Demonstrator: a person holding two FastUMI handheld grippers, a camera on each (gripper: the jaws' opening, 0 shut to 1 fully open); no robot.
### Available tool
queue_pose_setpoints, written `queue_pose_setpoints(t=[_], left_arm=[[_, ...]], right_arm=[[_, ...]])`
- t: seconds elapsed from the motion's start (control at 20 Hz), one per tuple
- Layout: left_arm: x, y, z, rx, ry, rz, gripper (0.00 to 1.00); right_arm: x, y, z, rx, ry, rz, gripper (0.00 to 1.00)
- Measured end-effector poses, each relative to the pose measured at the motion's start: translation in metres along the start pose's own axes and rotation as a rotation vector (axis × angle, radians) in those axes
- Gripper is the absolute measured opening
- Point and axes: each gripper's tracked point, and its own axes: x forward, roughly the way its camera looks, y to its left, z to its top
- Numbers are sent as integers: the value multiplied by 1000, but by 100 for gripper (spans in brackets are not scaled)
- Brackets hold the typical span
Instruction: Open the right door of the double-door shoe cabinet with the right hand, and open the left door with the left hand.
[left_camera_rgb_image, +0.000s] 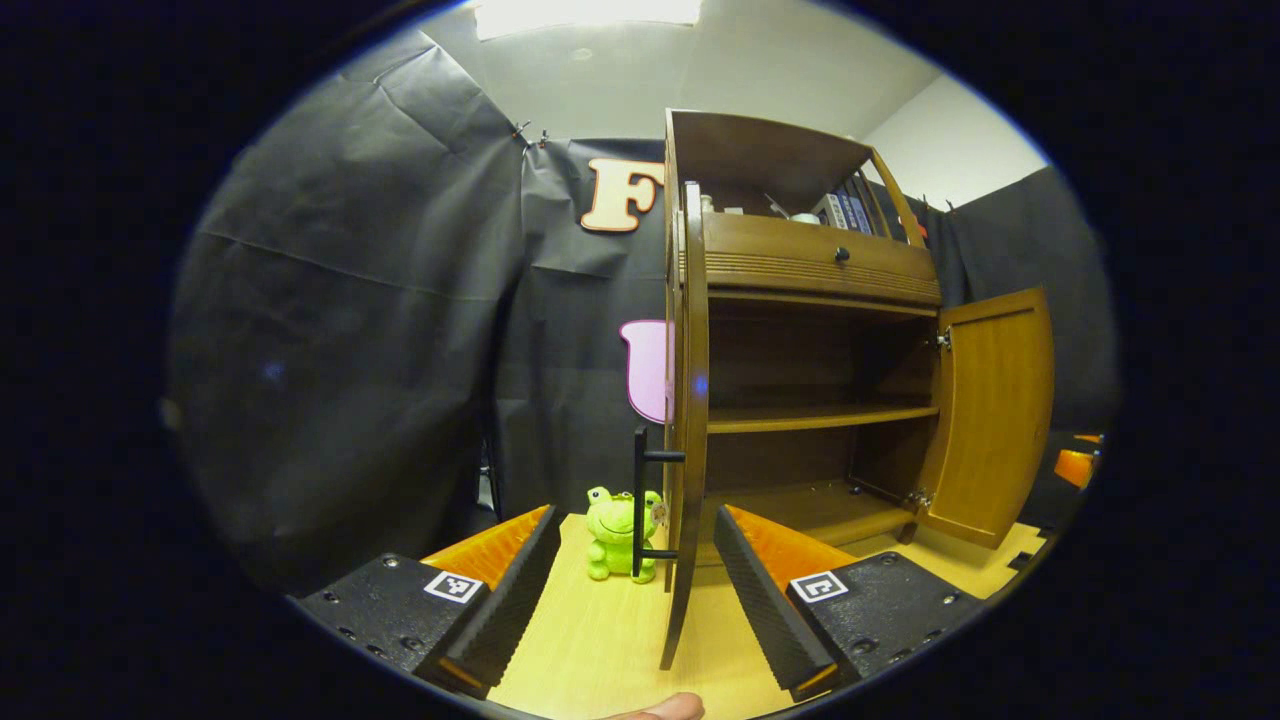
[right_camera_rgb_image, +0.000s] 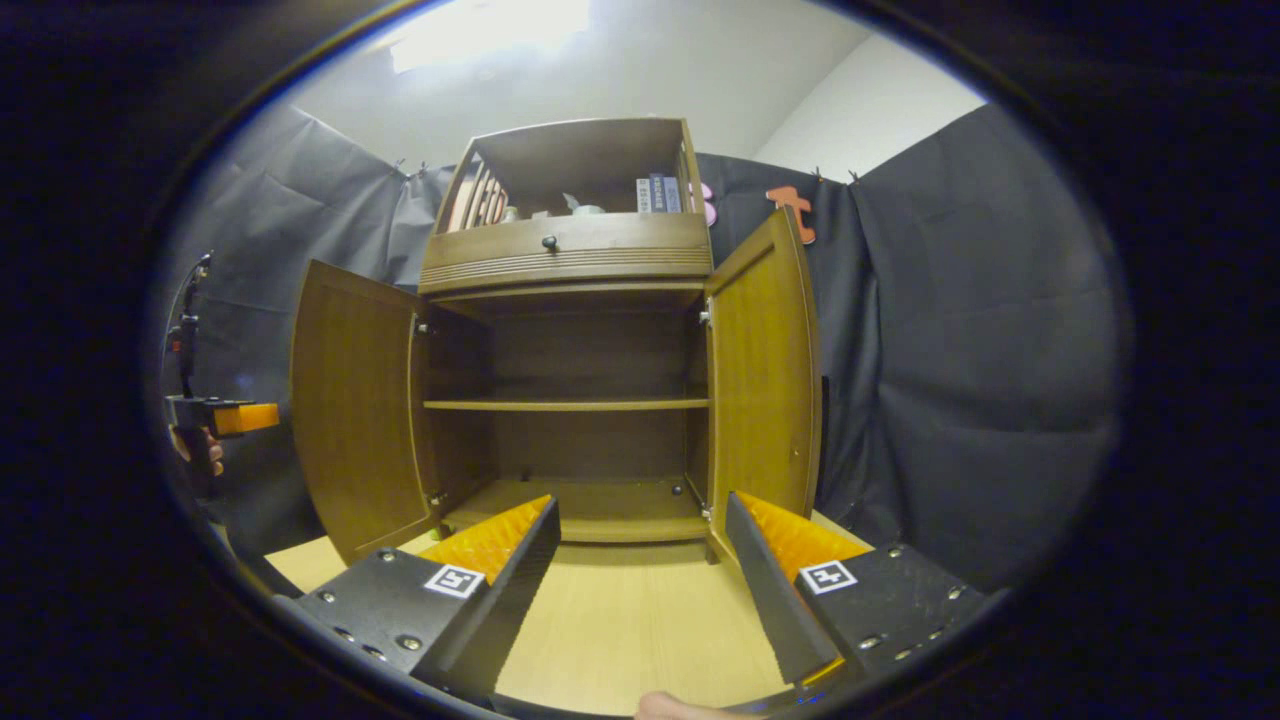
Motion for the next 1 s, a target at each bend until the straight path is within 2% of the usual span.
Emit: queue_pose_setpoints(t=[0.2,0.25,0.3,0.45,0.75,0.9,0.95,1.0], left_arm=[[-5,-7,18,-31,-37,26,93],[-4,-11,21,-39,-41,29,96],[-4,-16,24,-41,-40,27,93],[-7,-43,29,-17,-37,7,92],[-10,-113,43,-22,-81,-105,92],[-6,-136,38,-33,-71,-124,92],[-4,-145,35,-33,-66,-135,96],[-2,-153,33,-31,-58,-146,92]], right_arm=[[2,4,-8,2,22,31,98],[2,3,-8,2,20,28,98],[2,0,-6,1,16,20,99],[3,0,0,35,7,23,99],[3,11,10,37,-5,86,99],[5,6,14,46,-15,78,98],[6,4,16,43,-20,72,98],[7,3,17,38,-26,66,98]])
